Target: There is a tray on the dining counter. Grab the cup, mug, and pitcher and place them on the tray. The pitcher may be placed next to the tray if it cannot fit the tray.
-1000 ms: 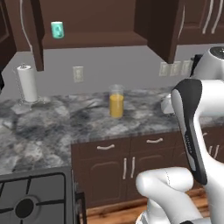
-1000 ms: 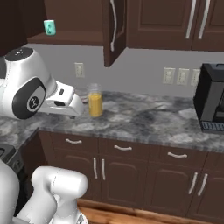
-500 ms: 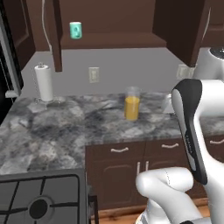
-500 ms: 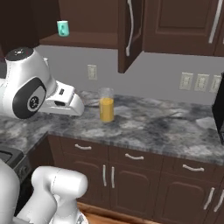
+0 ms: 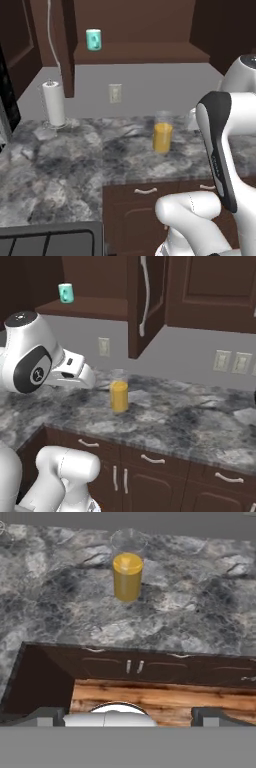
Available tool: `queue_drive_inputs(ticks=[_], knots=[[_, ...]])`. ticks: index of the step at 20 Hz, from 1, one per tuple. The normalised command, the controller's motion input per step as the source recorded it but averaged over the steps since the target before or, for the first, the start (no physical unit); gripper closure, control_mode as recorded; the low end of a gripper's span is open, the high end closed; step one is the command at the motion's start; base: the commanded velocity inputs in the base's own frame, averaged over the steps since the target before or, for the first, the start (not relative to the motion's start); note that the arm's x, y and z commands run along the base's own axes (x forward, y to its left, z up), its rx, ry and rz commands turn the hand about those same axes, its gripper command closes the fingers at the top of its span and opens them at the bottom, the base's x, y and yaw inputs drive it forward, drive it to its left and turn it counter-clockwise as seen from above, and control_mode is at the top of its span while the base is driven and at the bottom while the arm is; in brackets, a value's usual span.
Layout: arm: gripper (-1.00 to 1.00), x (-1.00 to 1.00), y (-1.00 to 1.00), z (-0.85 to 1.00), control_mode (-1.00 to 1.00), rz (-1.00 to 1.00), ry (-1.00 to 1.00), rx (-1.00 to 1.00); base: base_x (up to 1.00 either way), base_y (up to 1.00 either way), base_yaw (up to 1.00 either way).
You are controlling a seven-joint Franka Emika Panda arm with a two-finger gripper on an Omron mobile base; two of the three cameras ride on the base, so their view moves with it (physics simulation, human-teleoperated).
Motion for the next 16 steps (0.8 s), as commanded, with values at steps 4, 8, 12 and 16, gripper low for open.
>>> queue_drive_inputs(ticks=[4, 8, 12, 16], knots=[[-1.0, 0.0, 0.0, 0.0, 1.0, 0.0, 0.0, 0.0, 0.69, 0.01, 0.04], [-1.0, 0.0, 0.0, 0.0, 1.0, 0.0, 0.0, 0.0, 0.46, 0.17, 0.04], [-1.0, 0.0, 0.0, 0.0, 1.0, 0.0, 0.0, 0.0, 0.33, 0.29, 0.04], [-1.0, 0.0, 0.0, 0.0, 1.0, 0.0, 0.0, 0.0, 0.43, 0.37, 0.02]])
